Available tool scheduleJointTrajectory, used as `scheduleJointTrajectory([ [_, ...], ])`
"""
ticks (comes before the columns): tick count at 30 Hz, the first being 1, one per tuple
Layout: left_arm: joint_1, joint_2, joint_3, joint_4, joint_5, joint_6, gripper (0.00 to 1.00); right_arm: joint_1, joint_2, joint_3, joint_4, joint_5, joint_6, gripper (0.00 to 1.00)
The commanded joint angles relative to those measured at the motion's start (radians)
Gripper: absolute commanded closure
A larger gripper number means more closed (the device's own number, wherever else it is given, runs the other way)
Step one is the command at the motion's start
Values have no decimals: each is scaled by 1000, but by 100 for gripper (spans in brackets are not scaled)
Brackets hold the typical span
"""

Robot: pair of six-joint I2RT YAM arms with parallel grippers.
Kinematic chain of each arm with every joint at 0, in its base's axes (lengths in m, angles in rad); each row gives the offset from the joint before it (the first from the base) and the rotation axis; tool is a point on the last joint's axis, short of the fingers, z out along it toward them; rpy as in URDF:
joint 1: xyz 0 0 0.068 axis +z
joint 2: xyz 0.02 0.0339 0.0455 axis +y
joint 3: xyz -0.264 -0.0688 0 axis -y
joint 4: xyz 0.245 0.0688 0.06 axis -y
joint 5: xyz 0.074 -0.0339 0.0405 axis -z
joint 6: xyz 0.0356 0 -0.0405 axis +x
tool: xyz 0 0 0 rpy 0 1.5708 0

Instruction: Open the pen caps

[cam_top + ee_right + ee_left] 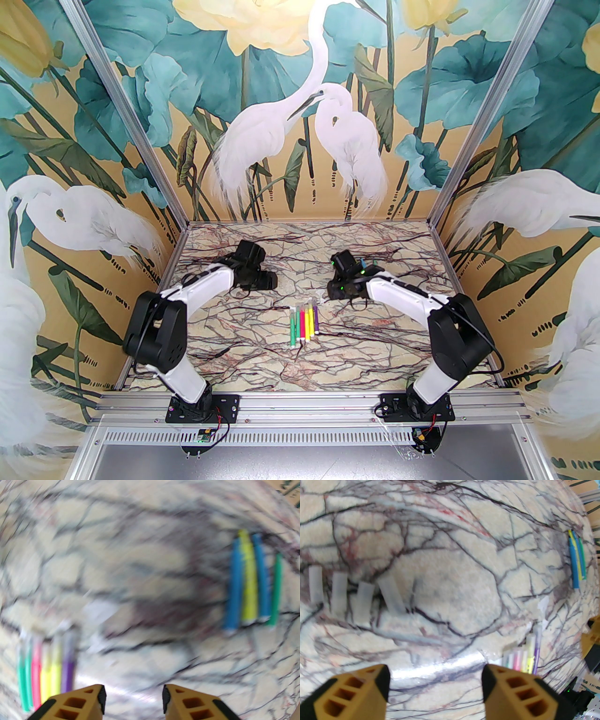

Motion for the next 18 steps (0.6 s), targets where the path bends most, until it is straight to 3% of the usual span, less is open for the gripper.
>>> scheduleJointTrajectory([
  [1, 14, -68, -75, 169, 66, -21, 23, 35, 9, -9, -45, -61, 42, 52],
  [18, 86, -244, -239, 309, 30, -17, 18, 129, 179, 49, -11, -132, 112, 56],
])
